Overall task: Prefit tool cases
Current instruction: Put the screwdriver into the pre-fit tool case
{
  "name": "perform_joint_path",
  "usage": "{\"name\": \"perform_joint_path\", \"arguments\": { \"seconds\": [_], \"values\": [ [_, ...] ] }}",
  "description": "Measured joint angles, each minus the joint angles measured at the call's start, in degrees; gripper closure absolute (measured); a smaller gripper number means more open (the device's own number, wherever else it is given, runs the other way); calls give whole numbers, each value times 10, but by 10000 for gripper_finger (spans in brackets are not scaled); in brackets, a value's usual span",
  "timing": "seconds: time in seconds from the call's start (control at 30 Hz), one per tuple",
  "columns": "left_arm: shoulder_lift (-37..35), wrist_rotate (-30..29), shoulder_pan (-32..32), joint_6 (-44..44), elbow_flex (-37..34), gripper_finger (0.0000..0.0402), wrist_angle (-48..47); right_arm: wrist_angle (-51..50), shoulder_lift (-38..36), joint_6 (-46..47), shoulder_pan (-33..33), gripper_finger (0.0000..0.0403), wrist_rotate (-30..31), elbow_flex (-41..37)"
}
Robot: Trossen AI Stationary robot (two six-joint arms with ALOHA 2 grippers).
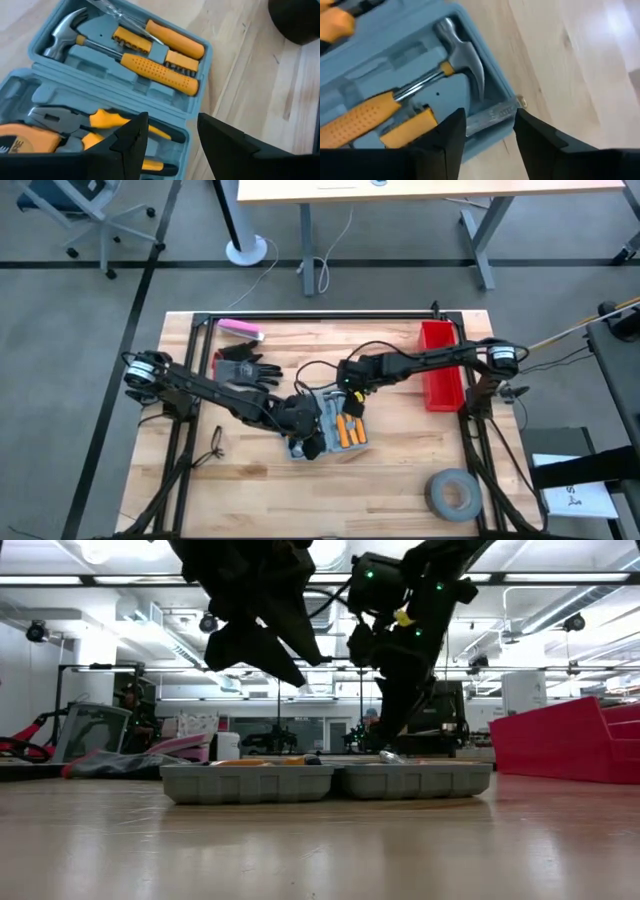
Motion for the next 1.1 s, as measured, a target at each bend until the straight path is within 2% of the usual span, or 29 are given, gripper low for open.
{"name": "perform_joint_path", "arguments": {
  "seconds": [0.33, 0.67, 0.87, 1.1],
  "values": [
    [-24, -50, -37, -6, 0, 231, -57, -5, 30, 95, 3, 227, 10, -4],
    [-71, -83, -65, -9, 0, 229, -68, 9, 42, 99, 1, 235, 15, -4],
    [-77, -89, -66, -9, 0, 232, -72, 11, 49, 85, 2, 276, 25, -4],
    [-77, -89, -66, -10, 0, 227, -72, 7, 49, 58, 2, 360, 33, -4]
  ]
}}
